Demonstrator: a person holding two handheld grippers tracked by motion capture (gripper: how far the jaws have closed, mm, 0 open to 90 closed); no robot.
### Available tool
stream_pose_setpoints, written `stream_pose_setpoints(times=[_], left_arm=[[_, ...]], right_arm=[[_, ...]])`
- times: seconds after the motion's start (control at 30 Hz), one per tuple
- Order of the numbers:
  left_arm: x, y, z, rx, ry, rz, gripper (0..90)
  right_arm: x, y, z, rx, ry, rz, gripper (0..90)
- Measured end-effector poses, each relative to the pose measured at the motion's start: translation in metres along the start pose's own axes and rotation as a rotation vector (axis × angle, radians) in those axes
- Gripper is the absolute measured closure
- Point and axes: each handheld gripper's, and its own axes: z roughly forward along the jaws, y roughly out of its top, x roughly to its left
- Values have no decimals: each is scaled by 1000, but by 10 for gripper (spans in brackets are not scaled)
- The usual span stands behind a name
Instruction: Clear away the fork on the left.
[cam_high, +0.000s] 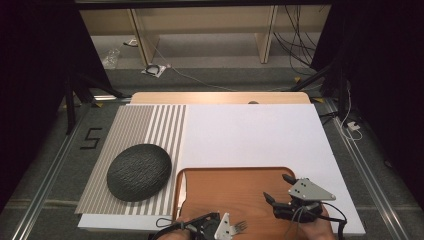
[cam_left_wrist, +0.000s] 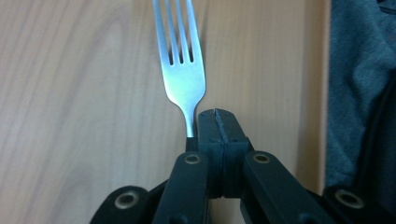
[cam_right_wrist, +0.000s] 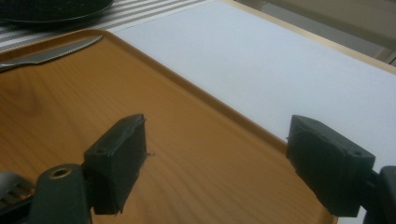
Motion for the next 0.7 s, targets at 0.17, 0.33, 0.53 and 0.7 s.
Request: stream_pose_setpoints(times=[0.17,0.33,0.53,0.7], left_arm=[[10,-5,-2,-2,30,-25,893],[15,-8,-3,-4,39,-43,893],[21,-12,-5,-5,48,-62,893],[25,-15,-7,-5,57,-71,893]], right_arm=[[0,0,0,-2,0,-2,212],[0,0,0,1,-1,1,212],[0,0,0,0,-1,1,212],[0,0,0,2,-2,0,213]])
